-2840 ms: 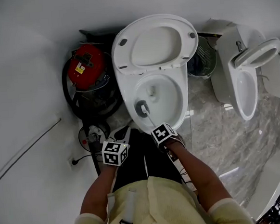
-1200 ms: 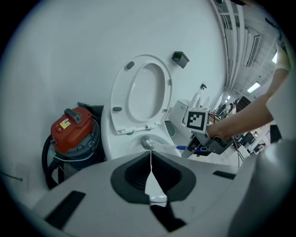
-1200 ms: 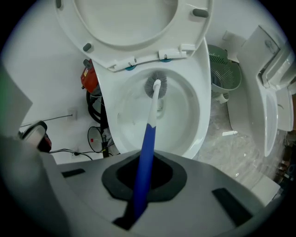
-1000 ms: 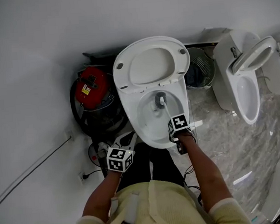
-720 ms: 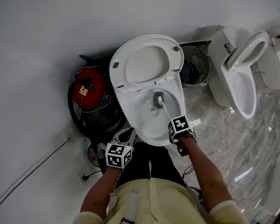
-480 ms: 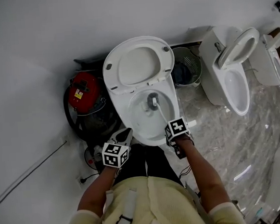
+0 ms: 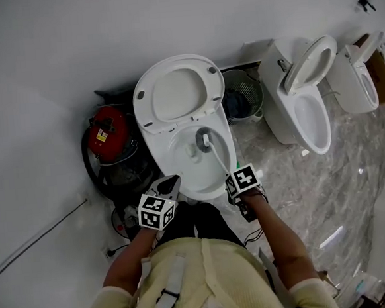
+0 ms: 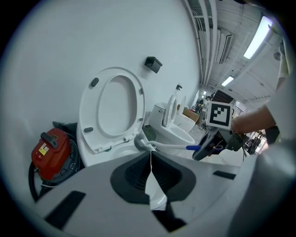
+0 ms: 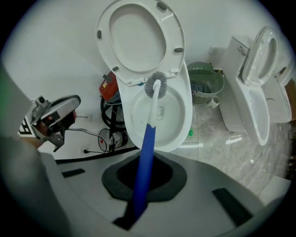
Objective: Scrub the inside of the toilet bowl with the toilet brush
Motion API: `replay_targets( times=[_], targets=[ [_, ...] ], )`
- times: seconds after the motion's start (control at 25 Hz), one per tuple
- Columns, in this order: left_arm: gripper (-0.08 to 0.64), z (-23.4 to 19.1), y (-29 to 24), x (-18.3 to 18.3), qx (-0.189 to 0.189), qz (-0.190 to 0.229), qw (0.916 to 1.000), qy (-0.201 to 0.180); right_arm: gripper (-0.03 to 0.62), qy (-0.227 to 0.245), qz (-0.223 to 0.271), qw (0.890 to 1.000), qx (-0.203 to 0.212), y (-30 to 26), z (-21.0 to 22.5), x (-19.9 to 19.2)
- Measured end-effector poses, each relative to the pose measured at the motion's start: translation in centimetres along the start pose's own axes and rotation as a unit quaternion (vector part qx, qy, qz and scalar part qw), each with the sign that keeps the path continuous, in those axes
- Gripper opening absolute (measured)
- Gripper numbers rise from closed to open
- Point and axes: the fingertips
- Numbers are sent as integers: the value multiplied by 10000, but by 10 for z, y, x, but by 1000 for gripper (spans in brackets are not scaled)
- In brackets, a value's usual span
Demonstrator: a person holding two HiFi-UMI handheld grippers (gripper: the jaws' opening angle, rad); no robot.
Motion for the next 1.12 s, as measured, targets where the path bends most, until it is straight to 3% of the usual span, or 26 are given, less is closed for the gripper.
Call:
replay_targets(
  times=[0.52, 0.68, 1.12],
  targets=[
    [15, 19, 20, 26, -91, 29, 10000, -2, 15, 72, 954, 9954, 52, 66, -11, 9],
    [15, 32, 26, 32, -269, 22, 9996, -103, 15, -22, 1344, 9909, -24, 81, -11, 9],
    [15, 44, 50, 55, -227, 257, 9991, -237, 15, -189, 2216, 9749, 1, 121, -22, 17]
  ],
)
Point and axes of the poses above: the fingertips, and each gripper's own axes: y backward along the fingers, z to its right, x out of its top, and after that the axes turned 15 degrees about -x, right-handed
